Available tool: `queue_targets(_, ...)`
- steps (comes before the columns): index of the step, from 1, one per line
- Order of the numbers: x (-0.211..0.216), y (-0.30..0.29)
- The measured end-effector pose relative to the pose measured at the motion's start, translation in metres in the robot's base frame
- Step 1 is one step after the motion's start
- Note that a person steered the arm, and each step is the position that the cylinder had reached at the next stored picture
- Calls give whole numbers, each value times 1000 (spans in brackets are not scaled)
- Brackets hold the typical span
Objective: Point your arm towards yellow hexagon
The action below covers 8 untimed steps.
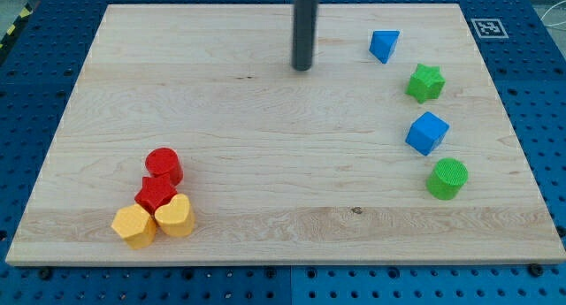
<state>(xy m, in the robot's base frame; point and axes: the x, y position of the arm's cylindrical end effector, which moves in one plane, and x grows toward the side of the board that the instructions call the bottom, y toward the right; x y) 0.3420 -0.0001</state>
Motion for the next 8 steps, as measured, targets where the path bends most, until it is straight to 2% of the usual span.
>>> queue_targets(2,38,-89)
queue_targets(4,108,-155)
queue_targets(5,138,-227)
queue_targets(6,169,-260)
queue_targets(8,272,-253)
